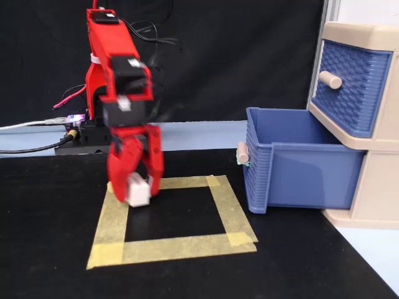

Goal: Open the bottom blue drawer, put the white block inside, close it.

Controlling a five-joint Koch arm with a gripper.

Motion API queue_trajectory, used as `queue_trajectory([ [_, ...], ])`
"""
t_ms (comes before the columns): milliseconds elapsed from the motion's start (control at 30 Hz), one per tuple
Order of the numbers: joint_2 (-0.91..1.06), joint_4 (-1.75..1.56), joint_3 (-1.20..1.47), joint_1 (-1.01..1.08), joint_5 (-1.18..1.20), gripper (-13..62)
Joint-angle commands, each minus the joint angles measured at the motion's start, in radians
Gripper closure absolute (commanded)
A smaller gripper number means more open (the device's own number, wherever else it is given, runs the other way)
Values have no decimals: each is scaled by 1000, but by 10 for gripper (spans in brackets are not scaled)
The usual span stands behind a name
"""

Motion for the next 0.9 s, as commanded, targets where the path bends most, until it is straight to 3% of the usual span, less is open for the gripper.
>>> queue_trajectory([
  [0,77,18,-14,3,-5,574],
  [133,241,101,-77,0,-67,575],
  [233,281,267,-281,-72,-365,575],
  [400,109,417,-747,-485,-1095,575],
  [467,2,437,-922,-549,-1229,574],
  [633,-313,442,-1318,-675,-1282,573],
  [800,-425,440,-1397,-704,-1281,567],
  [833,-431,442,-1394,-706,-1281,551],
  [867,-437,433,-1397,-710,-1282,460],
])
